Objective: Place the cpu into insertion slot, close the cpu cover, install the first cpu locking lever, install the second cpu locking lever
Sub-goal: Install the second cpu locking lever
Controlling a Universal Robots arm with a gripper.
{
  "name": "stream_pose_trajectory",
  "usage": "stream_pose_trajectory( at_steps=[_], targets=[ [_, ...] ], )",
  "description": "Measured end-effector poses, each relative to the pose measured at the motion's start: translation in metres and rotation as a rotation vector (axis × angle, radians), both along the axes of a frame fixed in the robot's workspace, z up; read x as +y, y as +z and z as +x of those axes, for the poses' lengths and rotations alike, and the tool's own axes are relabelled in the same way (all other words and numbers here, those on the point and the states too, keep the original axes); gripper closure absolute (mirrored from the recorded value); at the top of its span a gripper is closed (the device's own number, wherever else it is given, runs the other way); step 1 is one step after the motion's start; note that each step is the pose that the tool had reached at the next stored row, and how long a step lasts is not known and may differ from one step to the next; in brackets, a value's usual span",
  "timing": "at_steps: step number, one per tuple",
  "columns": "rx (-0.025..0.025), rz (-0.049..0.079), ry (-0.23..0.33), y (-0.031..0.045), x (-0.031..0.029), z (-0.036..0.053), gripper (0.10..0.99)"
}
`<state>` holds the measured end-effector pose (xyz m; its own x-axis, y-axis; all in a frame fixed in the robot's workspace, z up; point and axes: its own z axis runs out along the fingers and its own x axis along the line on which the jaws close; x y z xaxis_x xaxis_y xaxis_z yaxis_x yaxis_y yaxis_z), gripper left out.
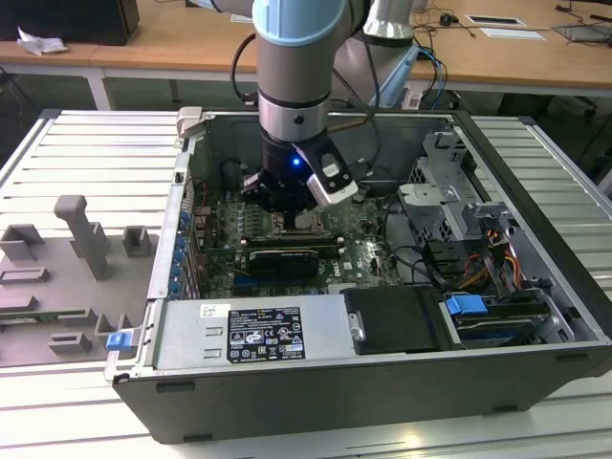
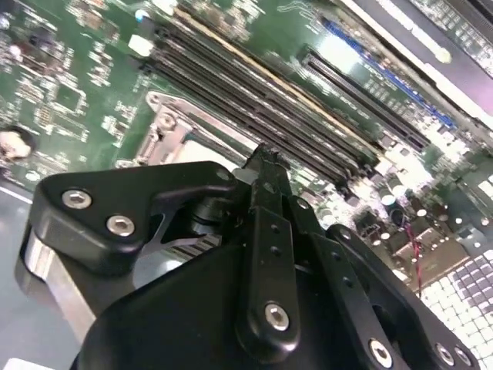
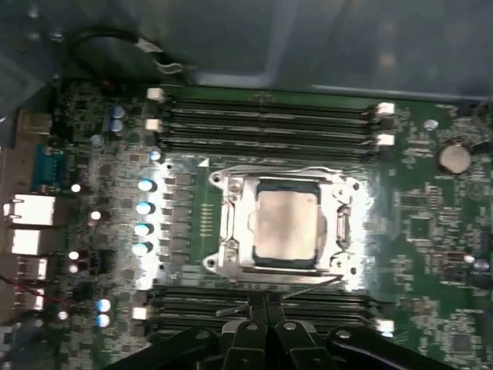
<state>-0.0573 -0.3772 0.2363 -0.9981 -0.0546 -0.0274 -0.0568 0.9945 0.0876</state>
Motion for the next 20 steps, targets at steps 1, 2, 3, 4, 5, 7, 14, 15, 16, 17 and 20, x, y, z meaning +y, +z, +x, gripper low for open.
stream_pose_trajectory(
  at_steps=[1, 2, 3, 4, 5, 7, 14, 15, 16, 17, 20],
  targets=[
    [0.0001, 0.0, 0.0, -0.0037, -0.0001, -0.0016, 0.98],
    [0.0002, 0.0, 0.0, -0.0073, -0.0001, -0.0018, 0.98],
    [0.0001, 0.0, 0.0, -0.0116, -0.0001, -0.0024, 0.98],
    [0.0001, 0.001, 0.001, -0.0149, -0.0001, -0.0038, 0.98],
    [0.0001, 0.006, 0.002, -0.0167, -0.0002, -0.0059, 0.98],
    [0.0002, 0.026, 0.003, -0.0175, -0.001, -0.0097, 0.98],
    [-0.0006, 0.101, 0.005, -0.0217, -0.0127, -0.0186, 0.98],
    [-0.0006, 0.102, 0.006, -0.0231, -0.0127, -0.0187, 0.98],
    [-0.0005, 0.105, 0.007, -0.0247, -0.0128, -0.0189, 0.98],
    [-0.0005, 0.107, 0.007, -0.0258, -0.0128, -0.0191, 0.98],
    [-0.0018, 0.128, 0.01, -0.0298, -0.0128, -0.0245, 0.98]
  ],
)
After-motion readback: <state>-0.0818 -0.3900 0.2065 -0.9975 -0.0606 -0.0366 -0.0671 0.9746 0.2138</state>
